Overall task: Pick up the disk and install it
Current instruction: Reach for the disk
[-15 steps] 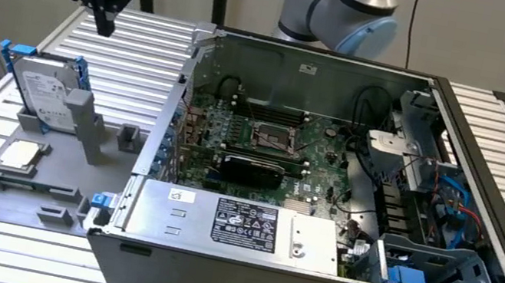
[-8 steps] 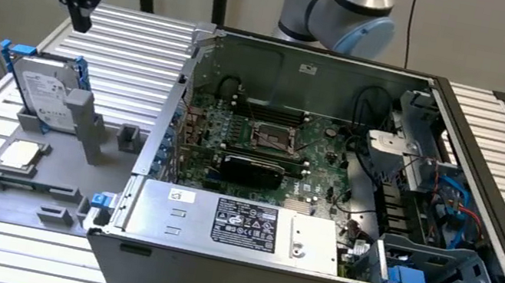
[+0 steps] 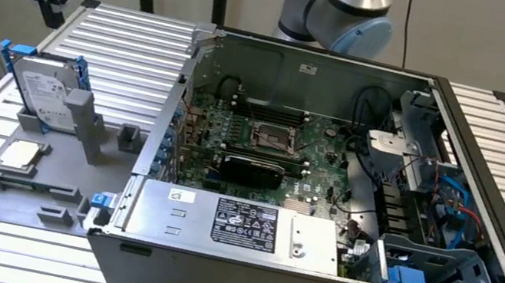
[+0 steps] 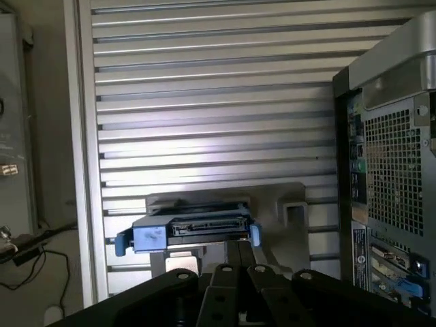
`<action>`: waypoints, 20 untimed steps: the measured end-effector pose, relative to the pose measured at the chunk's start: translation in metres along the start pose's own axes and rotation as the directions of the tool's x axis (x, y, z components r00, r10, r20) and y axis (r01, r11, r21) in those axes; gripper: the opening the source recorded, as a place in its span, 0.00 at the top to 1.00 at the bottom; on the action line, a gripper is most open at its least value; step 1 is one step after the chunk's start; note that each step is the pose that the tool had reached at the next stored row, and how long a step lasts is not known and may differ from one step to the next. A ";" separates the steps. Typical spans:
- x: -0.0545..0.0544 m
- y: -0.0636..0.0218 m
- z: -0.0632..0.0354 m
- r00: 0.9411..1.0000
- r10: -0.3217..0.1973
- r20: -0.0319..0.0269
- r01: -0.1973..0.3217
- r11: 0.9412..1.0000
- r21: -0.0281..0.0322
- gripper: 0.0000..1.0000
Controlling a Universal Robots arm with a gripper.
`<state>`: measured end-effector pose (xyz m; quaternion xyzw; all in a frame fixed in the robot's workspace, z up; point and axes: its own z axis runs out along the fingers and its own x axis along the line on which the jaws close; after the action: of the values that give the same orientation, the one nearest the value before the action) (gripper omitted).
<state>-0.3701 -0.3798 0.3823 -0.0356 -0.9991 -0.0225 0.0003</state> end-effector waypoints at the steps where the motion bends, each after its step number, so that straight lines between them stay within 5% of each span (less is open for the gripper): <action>1: 0.005 -0.0003 0.0005 1.000 0.000 -0.001 0.000 1.000 0.000 1.00; 12: 0.053 -0.0037 0.0086 1.000 -0.002 -0.005 0.002 1.000 0.006 1.00; 14: 0.056 -0.0035 0.0097 1.000 -0.009 -0.005 0.009 1.000 0.012 1.00; 18: 0.059 -0.0028 0.0112 0.999 -0.040 -0.005 0.041 0.998 0.039 1.00; 20: 0.059 -0.0028 0.0115 0.999 -0.045 -0.006 0.045 0.998 0.040 1.00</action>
<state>-0.4287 -0.3779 0.3708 -0.0132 -0.9999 -0.0026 0.0030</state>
